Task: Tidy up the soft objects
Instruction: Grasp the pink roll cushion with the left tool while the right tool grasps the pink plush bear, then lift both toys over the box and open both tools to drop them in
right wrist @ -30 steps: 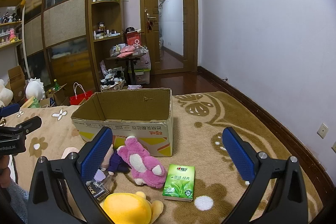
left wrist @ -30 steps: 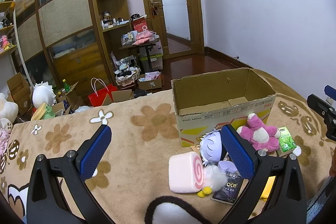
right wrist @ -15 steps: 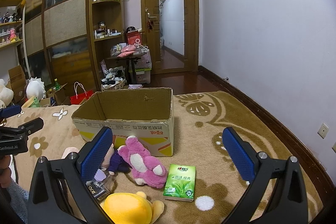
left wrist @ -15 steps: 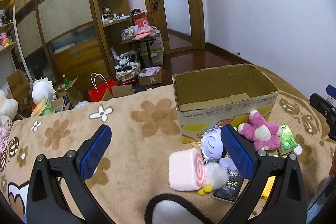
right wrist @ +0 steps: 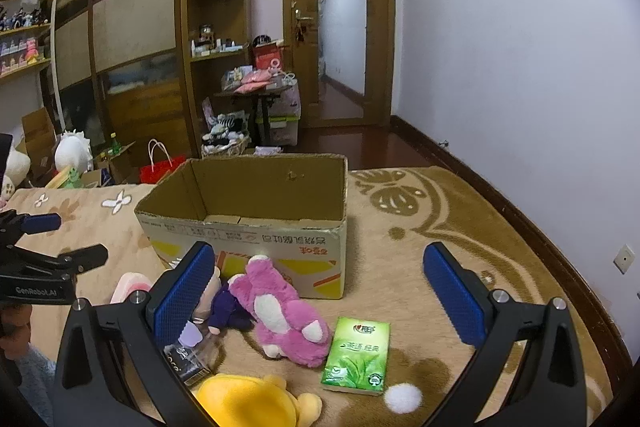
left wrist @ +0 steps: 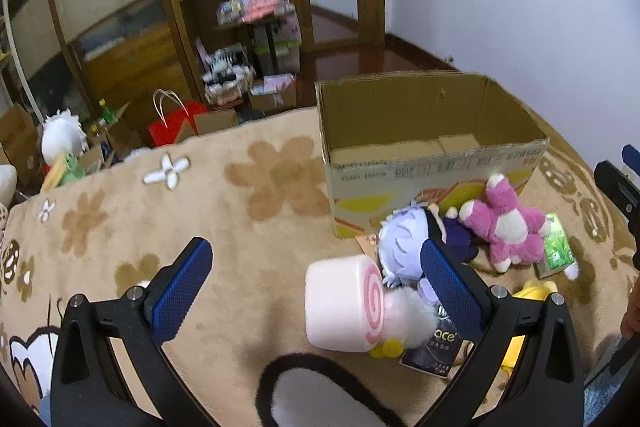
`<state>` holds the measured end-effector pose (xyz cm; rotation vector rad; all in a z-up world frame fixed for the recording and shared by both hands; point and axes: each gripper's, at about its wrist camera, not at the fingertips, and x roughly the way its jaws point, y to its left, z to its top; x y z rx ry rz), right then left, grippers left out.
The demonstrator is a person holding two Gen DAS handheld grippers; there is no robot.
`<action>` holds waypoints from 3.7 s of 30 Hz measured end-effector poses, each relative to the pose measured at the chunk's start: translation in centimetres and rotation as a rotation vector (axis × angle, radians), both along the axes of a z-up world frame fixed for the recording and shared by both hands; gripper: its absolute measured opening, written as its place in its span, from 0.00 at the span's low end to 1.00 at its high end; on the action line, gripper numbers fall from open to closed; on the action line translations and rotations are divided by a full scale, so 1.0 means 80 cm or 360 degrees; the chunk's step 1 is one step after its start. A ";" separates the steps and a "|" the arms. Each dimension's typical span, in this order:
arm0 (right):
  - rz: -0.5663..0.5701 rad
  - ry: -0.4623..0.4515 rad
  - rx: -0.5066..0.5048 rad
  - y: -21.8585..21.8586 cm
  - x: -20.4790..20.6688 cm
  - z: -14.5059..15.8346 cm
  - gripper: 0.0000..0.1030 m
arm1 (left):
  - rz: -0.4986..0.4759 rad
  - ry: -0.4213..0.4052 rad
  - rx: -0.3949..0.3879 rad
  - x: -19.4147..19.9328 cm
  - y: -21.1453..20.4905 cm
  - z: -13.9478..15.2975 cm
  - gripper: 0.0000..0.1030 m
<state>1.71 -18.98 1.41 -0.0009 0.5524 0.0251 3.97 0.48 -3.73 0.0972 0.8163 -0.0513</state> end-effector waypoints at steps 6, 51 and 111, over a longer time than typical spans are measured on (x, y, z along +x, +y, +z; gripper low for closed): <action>0.0020 0.0127 0.0016 0.000 0.026 -0.023 1.00 | -0.0028 0.0159 0.0024 0.019 -0.012 -0.029 1.00; 0.0319 0.0520 0.0046 0.026 0.082 -0.111 0.38 | -0.0112 0.0514 -0.0088 0.038 -0.028 -0.070 0.41; 0.0240 0.0080 0.0069 0.013 0.149 -0.012 0.40 | -0.0243 -0.0095 0.0000 0.156 -0.072 0.021 0.46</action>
